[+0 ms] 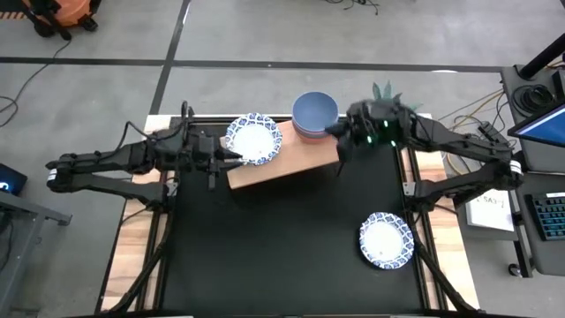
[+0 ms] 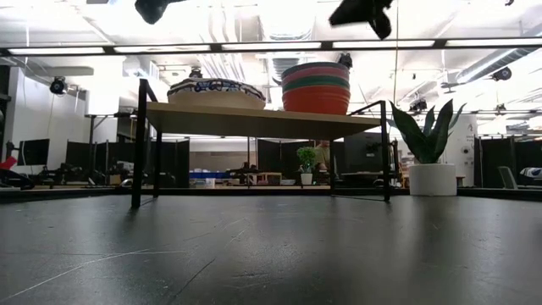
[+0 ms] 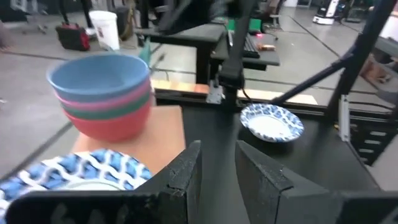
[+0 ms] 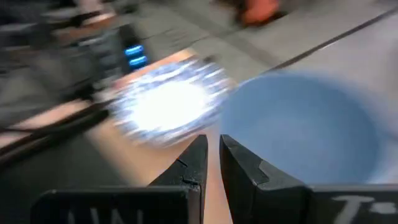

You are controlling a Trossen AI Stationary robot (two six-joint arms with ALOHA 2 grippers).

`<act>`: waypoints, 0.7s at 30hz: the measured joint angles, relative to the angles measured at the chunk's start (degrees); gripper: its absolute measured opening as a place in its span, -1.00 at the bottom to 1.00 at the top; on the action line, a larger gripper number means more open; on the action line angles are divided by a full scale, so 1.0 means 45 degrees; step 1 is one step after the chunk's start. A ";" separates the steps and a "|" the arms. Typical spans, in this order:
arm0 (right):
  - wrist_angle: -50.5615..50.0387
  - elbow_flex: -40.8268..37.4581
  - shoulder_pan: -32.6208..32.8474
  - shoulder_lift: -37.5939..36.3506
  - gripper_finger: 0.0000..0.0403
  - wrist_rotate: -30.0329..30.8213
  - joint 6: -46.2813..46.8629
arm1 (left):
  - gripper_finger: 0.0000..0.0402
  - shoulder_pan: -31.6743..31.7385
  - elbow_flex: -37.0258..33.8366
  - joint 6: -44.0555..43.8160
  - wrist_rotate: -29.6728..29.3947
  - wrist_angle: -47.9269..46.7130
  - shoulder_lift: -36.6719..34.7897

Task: Place and stack bowls onto a shelf
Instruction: Stack the white and blue bowl on top of the white and blue bowl

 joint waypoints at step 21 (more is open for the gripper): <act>-0.9244 -0.0215 0.9972 0.3431 -0.84 -0.0886 1.6056 | -0.60 -0.0992 -0.2013 -0.0652 0.0005 0.1637 -0.1260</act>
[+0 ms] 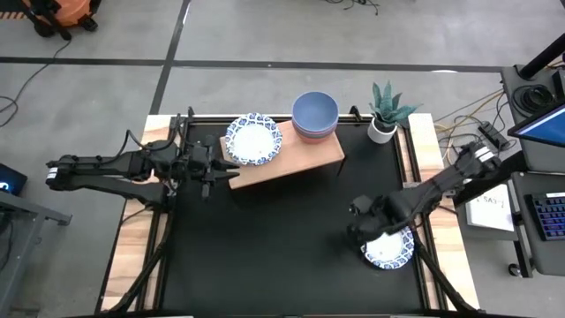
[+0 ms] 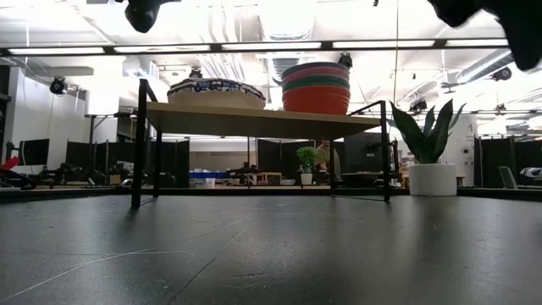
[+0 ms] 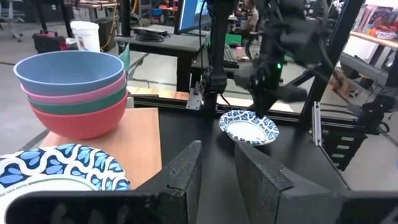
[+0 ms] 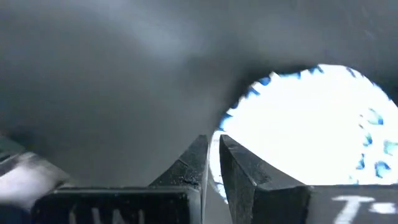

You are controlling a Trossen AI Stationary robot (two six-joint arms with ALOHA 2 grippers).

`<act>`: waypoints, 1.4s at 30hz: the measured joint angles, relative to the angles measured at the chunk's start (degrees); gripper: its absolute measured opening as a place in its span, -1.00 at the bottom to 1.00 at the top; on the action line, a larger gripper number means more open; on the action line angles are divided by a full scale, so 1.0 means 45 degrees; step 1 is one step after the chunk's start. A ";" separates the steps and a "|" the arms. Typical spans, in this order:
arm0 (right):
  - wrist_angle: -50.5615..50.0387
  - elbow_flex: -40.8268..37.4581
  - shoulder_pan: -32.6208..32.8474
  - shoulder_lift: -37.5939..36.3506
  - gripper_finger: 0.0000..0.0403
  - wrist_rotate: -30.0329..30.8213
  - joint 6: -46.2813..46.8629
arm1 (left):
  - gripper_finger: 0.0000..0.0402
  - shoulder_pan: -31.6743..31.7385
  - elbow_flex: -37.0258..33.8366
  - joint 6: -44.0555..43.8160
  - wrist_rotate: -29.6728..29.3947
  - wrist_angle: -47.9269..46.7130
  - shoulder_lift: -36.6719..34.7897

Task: Place and stack bowls onto a shelf
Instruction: Stack the white and blue bowl on top of the white and blue bowl

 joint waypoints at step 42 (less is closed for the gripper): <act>0.0892 -0.0214 0.0557 0.4490 -0.91 -0.1923 -0.0072 | -0.60 0.0000 0.0010 0.0263 0.0034 -0.0143 -0.0051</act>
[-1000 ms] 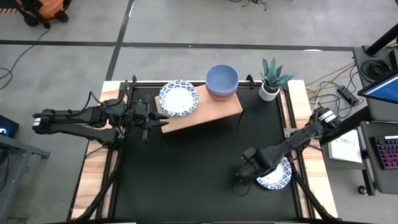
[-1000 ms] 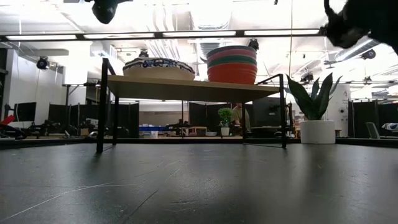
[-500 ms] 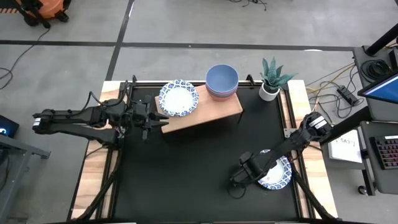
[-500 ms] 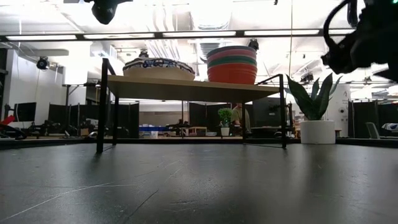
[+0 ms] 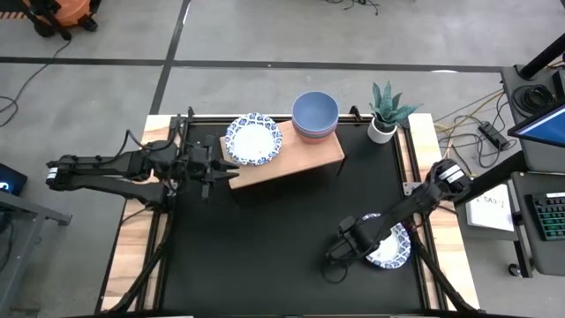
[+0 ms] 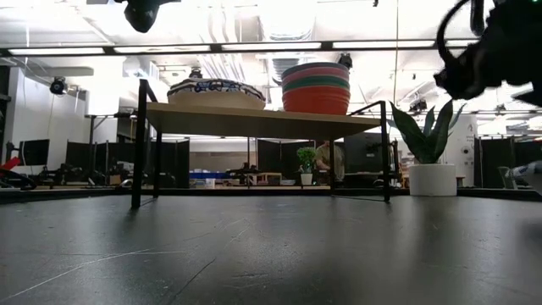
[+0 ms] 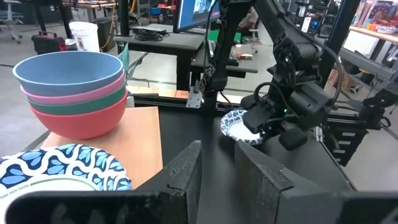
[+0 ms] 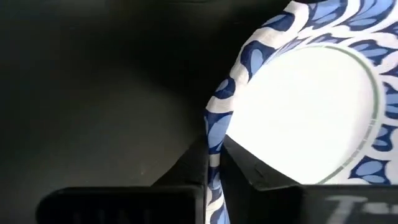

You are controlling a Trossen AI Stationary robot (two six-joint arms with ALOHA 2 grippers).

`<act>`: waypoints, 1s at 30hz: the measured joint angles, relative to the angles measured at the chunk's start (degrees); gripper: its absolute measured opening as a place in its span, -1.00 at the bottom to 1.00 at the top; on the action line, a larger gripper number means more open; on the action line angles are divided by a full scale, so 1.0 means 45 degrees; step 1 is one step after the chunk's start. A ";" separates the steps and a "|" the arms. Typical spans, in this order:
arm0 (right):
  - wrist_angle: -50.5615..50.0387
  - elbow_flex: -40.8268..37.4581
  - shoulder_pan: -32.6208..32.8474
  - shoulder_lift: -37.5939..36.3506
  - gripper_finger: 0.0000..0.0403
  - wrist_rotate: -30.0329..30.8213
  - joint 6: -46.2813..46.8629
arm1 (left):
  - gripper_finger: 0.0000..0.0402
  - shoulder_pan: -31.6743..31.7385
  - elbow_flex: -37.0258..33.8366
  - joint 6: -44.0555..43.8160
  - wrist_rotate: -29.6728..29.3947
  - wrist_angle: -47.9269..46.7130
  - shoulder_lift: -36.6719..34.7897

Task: Place and stack bowls onto a shelf
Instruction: Stack the white and blue bowl on top of the white and blue bowl

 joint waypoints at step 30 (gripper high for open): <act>0.3594 0.8855 -0.2485 -0.1223 -0.94 0.8394 -2.0678 | -0.60 0.0005 0.0000 0.0675 0.0000 0.0109 -0.2395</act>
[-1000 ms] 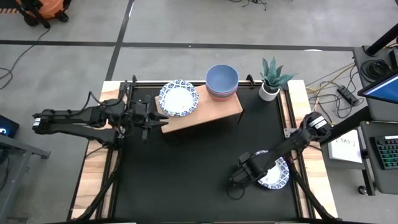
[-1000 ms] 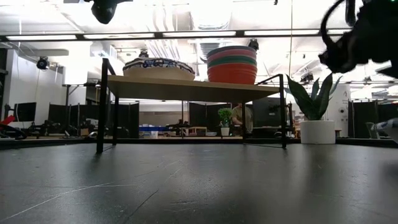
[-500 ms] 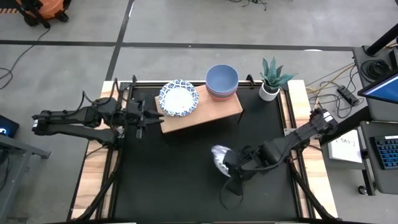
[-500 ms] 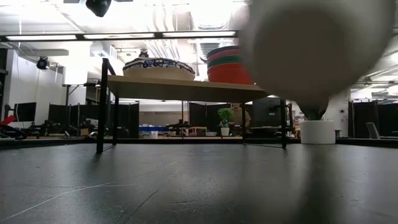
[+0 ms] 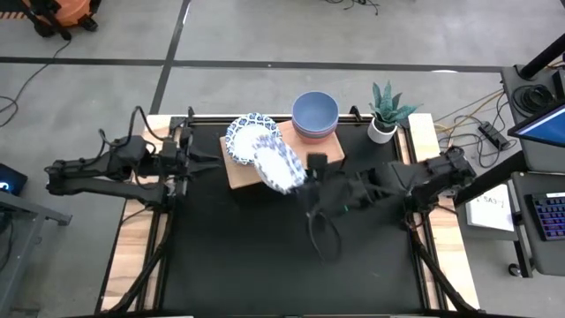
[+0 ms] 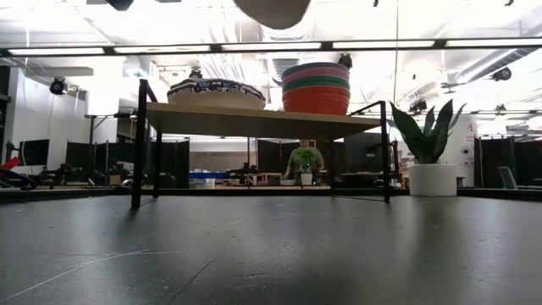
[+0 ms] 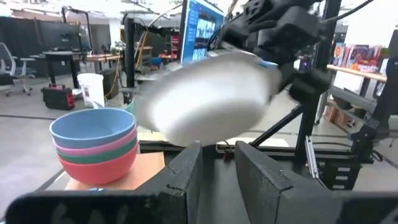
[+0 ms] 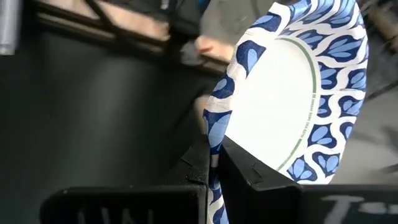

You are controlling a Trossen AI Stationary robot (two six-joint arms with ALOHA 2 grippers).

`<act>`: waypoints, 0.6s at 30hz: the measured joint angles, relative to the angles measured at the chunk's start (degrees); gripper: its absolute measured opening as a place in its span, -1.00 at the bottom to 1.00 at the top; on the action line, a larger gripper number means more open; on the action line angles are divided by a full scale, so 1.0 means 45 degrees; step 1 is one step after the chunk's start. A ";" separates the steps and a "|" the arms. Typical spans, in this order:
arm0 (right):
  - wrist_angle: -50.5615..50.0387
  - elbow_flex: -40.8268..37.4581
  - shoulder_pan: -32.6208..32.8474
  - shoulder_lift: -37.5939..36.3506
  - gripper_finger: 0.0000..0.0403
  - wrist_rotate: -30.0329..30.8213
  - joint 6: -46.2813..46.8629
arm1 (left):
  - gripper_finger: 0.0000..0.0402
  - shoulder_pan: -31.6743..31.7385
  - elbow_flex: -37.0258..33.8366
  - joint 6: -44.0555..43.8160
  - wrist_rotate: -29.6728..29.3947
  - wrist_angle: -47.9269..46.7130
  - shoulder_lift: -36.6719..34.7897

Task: Place and stack bowls onto a shelf
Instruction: Stack the white and blue bowl on top of the white and blue bowl

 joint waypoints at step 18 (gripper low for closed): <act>0.4267 -0.1452 -0.4664 0.0611 -0.94 -0.3016 -0.4446 | -0.60 0.0000 -0.0009 0.0037 0.0000 -0.0389 -0.0957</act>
